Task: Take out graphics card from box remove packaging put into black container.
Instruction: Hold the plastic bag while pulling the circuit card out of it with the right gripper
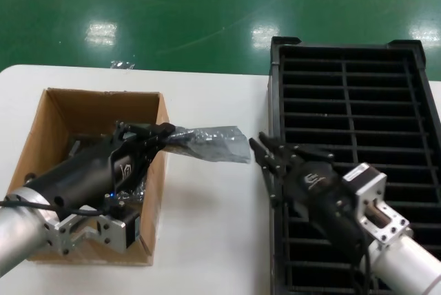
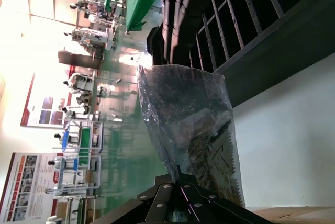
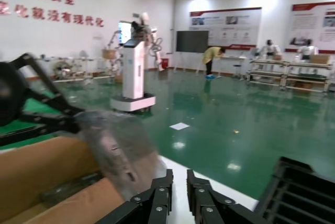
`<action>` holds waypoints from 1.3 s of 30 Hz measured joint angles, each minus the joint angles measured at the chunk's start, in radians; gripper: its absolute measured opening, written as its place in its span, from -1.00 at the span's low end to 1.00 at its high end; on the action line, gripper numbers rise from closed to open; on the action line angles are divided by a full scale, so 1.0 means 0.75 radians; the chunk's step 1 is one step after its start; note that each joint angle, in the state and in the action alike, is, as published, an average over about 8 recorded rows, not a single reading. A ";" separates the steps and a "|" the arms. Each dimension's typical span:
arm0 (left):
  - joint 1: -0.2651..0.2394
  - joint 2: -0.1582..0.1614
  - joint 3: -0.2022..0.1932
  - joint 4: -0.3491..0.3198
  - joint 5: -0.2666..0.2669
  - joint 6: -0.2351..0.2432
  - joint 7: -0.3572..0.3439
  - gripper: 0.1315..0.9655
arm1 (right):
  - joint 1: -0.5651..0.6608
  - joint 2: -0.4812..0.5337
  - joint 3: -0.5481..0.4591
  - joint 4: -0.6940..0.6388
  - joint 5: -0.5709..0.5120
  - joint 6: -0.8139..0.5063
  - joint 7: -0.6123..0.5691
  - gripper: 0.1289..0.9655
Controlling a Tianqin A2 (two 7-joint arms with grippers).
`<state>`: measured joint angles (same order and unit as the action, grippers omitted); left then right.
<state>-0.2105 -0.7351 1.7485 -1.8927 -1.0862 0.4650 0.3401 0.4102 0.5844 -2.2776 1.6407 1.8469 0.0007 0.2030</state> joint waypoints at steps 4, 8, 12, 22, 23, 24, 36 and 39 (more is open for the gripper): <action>0.000 0.000 0.000 0.000 0.000 0.000 0.000 -0.98 | 0.067 0.027 -0.121 -0.005 0.062 0.037 -0.027 -0.82; 0.000 0.000 0.000 0.000 0.000 0.000 0.000 -0.98 | 0.126 0.052 -0.223 -0.004 0.133 0.073 -0.065 -0.89; 0.000 0.000 0.000 0.000 0.000 0.000 0.000 -0.98 | 0.167 0.074 -0.301 0.006 0.201 0.106 -0.110 -0.95; 0.000 0.000 0.000 0.000 0.000 0.000 0.000 -0.98 | 0.220 0.055 -0.320 -0.035 0.246 0.052 -0.170 -0.99; 0.000 0.000 0.000 0.000 0.000 0.000 0.000 -0.98 | 0.226 0.050 -0.311 -0.048 0.238 0.031 -0.168 -0.99; 0.000 0.000 0.000 0.000 0.000 0.000 0.000 -0.98 | 0.232 0.044 -0.300 -0.061 0.230 0.008 -0.165 -0.99; 0.000 0.000 0.000 0.000 0.000 0.000 0.000 -0.98 | 0.339 -0.051 -0.164 -0.270 0.100 -0.350 -0.125 -0.99; 0.000 0.000 0.000 0.000 0.000 0.000 0.000 -0.98 | 0.364 -0.085 -0.134 -0.323 0.072 -0.445 -0.113 -0.99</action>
<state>-0.2105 -0.7351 1.7485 -1.8928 -1.0862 0.4650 0.3401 0.6831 0.5207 -2.3784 1.3986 1.9011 -0.3330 0.1185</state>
